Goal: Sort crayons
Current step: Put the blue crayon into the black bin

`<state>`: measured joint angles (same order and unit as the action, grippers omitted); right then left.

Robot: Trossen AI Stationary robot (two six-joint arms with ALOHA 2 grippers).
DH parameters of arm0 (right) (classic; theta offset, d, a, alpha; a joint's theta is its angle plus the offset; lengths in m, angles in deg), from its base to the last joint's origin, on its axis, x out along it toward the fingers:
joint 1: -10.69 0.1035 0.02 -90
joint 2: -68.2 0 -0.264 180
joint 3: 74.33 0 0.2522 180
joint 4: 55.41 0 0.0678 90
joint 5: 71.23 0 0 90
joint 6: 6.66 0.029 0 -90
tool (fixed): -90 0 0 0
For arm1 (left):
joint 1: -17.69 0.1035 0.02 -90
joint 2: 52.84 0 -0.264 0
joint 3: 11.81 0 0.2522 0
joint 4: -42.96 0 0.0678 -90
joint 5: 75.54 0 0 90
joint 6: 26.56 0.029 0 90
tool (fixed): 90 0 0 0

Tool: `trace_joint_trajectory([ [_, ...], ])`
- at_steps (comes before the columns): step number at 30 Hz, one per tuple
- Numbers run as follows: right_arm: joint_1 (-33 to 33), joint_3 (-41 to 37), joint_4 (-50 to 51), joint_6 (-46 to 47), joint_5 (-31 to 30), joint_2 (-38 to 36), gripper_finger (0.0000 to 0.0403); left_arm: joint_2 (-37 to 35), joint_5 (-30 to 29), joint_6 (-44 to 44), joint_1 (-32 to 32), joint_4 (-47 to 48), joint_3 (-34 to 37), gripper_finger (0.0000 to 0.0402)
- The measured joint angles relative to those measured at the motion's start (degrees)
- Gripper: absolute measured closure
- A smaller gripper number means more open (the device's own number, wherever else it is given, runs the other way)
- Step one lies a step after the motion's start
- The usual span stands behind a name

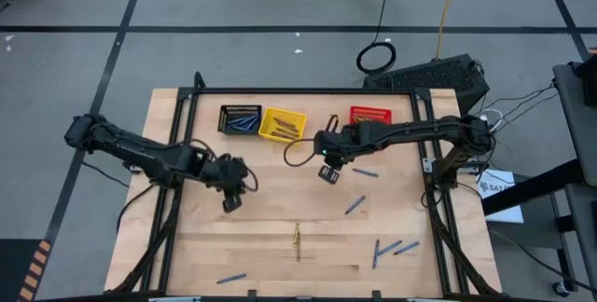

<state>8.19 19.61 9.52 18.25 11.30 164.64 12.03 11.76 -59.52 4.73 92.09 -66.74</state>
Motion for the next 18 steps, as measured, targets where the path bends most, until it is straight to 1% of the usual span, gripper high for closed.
trace_joint_trajectory([
  [3, 1.81, 0.00, 1.04, 2.92, 0.02, -0.13, 0.0348, -0.01, -0.04, -4.23, -4.40, -0.02, 0.00, 0.0306],
  [8, 5.13, 0.00, 1.44, 6.06, 0.14, -0.35, 0.0348, 2.01, -0.10, -5.78, -13.37, -1.30, 0.00, 0.0306],
  [13, 8.29, 0.00, 1.43, 9.52, 0.20, -0.32, 0.0348, 8.00, -0.04, -6.73, -19.84, -7.88, 0.00, 0.0306],
  [15, 9.48, 0.00, 1.45, 10.88, 0.20, -0.32, 0.0348, 10.67, 1.25, -9.40, -21.30, -9.24, -0.39, 0.0306],
  [18, 11.27, 0.00, 1.43, 12.03, 0.20, -0.32, 0.0348, 14.64, 1.70, -14.90, -23.66, -9.35, -2.13, 0.0306],
])
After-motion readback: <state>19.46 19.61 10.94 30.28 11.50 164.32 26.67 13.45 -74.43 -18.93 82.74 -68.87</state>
